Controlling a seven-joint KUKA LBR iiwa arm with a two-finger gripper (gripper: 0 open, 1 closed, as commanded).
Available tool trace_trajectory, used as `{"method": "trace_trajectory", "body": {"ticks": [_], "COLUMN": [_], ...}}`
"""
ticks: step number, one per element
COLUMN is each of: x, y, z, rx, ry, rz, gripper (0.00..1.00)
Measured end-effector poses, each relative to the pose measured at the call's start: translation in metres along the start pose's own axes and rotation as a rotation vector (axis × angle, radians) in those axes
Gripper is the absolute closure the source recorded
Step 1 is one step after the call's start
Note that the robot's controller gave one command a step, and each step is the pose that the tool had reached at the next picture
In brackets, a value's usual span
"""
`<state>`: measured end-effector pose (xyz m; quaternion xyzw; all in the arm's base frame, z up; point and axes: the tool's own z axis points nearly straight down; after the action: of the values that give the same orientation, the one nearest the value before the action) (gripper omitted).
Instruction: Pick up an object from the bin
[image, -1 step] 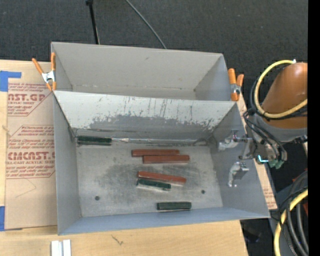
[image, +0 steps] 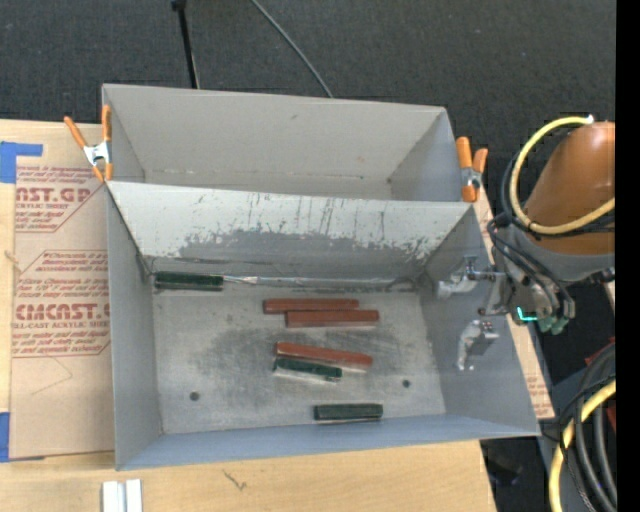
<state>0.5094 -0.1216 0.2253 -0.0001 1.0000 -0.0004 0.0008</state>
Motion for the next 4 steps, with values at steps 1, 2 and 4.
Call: {"method": "trace_trajectory", "body": {"ticks": [1,2,4], "x": [-0.012,0.005,-0.036], "y": [0.02,0.035,0.063], "z": [0.038,0.101,0.143], "rx": [0.003,-0.001,0.003], "ry": [-0.009,-0.003,-0.01], "rz": [-0.042,-0.07,-0.197], "gripper": [0.0,0.0,0.0]}}
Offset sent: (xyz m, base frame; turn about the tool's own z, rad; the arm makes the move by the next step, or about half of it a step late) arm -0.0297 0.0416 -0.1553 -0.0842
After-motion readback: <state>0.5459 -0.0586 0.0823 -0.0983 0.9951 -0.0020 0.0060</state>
